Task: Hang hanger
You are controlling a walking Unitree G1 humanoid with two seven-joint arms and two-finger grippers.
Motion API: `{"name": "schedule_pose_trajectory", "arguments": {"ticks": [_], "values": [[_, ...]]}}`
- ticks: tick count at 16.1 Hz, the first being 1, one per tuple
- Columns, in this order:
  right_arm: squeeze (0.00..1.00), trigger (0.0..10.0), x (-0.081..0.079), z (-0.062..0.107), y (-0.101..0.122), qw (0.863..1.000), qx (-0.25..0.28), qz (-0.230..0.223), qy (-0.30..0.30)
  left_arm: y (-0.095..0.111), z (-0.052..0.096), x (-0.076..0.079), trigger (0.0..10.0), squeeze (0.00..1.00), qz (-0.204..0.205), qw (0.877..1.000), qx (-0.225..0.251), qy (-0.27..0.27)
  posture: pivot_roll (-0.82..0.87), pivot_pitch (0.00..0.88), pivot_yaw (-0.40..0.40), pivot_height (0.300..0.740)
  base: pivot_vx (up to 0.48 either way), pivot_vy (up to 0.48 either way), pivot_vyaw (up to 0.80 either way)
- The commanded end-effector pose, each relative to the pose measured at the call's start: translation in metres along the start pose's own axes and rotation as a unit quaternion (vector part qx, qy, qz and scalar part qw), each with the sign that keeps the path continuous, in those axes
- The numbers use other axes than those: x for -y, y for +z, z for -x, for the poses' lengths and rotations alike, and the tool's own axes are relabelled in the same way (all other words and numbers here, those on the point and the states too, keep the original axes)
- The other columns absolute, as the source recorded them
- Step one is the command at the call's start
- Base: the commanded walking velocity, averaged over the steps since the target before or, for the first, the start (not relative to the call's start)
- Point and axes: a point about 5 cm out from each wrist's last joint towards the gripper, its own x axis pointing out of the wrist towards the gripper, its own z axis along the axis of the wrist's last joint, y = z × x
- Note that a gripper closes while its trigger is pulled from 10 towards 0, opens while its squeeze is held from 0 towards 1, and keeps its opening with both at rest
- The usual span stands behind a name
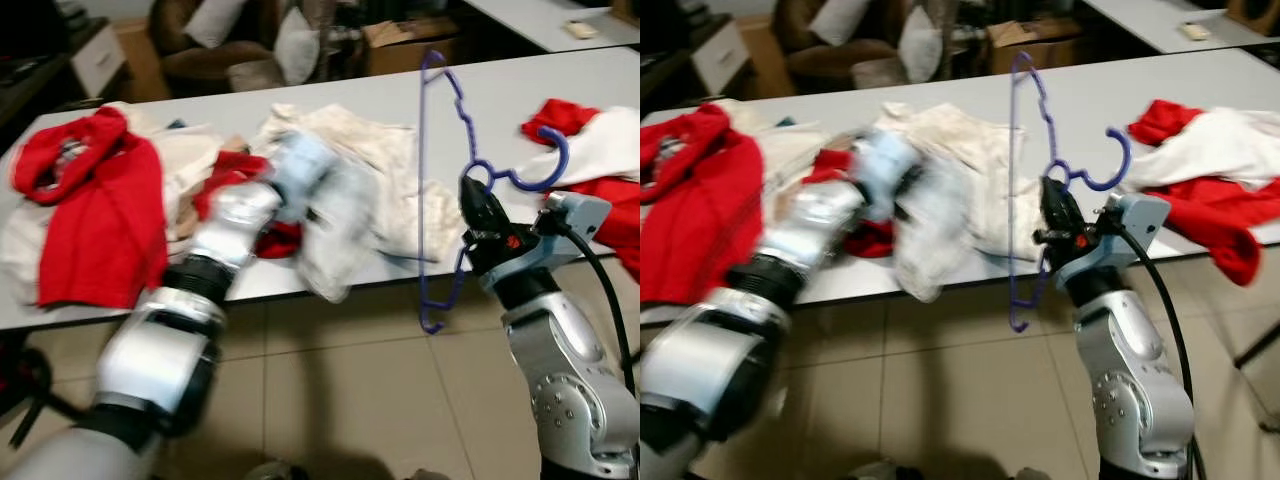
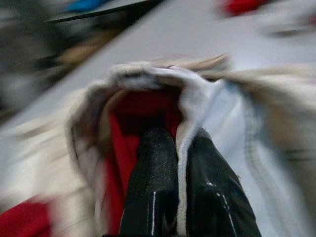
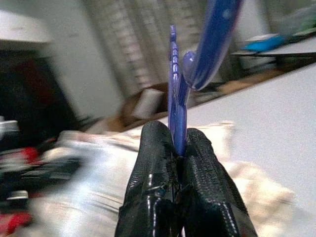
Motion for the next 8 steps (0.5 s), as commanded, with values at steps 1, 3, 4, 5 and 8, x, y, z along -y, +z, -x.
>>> {"name": "schedule_pose_trajectory", "arguments": {"ticks": [1, 3, 4, 5, 8], "values": [[0.0, 10.0, 0.009, 0.0, 0.003, 1.0, 0.006, 0.001, -0.03, -0.002, 0.011, -0.034, 10.0, 0.0, 0.032, 0.994, -0.003, 0.101, -0.14, 0.0, 0.095, 0.74, 0.0, 0.0, 0.0], [0.0, 10.0, 0.014, 0.002, 0.002, 0.999, -0.002, -0.001, -0.042, 0.003, 0.018, -0.043, 10.0, 1.0, 0.08, 0.992, 0.023, 0.097, -0.14, 0.0, 0.094, 0.74, 0.0, 0.0, 0.0], [0.0, 10.0, 0.016, 0.004, 0.001, 0.999, -0.006, 0.0, -0.046, 0.005, 0.018, -0.037, 10.0, 1.0, 0.096, 0.993, 0.032, 0.062, -0.14, 0.0, 0.095, 0.74, 0.0, 0.0, 0.0], [0.0, 10.0, 0.017, 0.006, -0.002, 0.999, -0.012, 0.001, -0.049, 0.005, 0.02, -0.029, 10.0, 1.0, 0.113, 0.992, 0.04, 0.027, -0.14, 0.0, 0.095, 0.74, 0.0, 0.0, 0.0], [0.0, 10.0, 0.014, 0.009, -0.002, 0.999, -0.012, 0.001, -0.049, -0.005, 0.031, -0.031, 10.0, 1.0, 0.134, 0.99, 0.019, 0.03, -0.15, 0.0, 0.103, 0.74, 0.0, 0.0, 0.0]]}}
